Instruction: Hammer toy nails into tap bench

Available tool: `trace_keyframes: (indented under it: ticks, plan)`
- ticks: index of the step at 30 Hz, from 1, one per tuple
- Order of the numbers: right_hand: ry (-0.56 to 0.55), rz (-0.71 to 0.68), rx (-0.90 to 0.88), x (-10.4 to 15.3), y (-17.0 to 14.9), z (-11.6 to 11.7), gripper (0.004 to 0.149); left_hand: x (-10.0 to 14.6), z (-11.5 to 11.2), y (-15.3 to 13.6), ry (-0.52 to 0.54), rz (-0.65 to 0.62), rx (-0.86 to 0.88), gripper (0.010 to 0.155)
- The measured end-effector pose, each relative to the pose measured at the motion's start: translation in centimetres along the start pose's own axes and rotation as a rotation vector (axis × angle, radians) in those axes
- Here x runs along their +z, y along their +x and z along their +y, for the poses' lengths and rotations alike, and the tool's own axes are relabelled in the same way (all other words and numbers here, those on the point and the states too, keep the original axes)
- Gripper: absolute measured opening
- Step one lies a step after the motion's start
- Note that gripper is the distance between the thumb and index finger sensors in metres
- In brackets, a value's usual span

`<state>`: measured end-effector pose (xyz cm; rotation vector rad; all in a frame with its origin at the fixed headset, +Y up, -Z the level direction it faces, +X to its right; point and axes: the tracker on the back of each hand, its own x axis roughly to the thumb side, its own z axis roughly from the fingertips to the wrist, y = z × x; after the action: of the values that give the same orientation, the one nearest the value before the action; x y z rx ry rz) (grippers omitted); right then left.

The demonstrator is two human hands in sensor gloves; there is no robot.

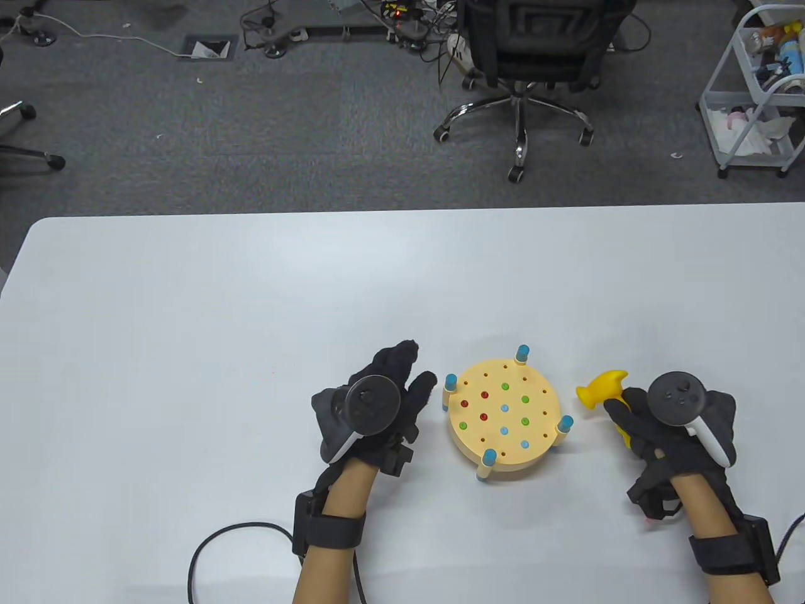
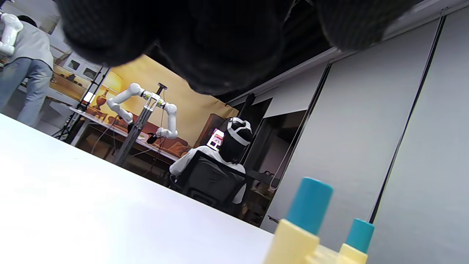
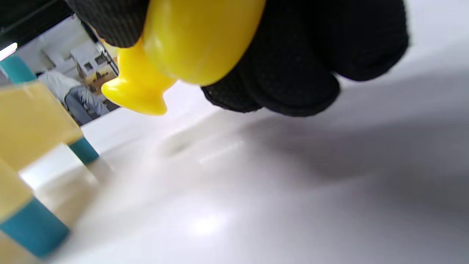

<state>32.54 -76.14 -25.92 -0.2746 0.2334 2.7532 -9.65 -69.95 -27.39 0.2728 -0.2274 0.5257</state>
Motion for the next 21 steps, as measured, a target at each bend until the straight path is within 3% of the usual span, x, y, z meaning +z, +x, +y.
trace_keyframes:
  ticks: [3, 8, 15, 18, 21]
  plan:
    - [-0.009, 0.010, 0.130, -0.1, 0.8, 1.0, 0.066, 1.0, -0.3, -1.2, -0.019, 0.007, -0.074, 0.064]
    - [-0.123, 0.032, 0.448, 0.3, 1.5, 2.4, 0.068, 1.3, -1.1, -1.9, -0.053, 0.045, -0.089, 0.064]
    - [-0.132, 0.011, 0.438, 0.3, 1.5, 2.7, 0.068, 1.4, -2.3, -1.7, -0.140, 0.002, -0.258, 0.064]
    - [-0.257, -0.004, 0.361, 1.1, 1.0, 0.8, 0.070, 1.4, -1.8, -1.2, -0.239, -0.055, -0.351, 0.064]
    - [-0.433, -0.043, 0.266, 2.4, 0.2, -1.8, 0.074, 1.8, 0.5, -0.3, -0.210, -0.048, -0.461, 0.064]
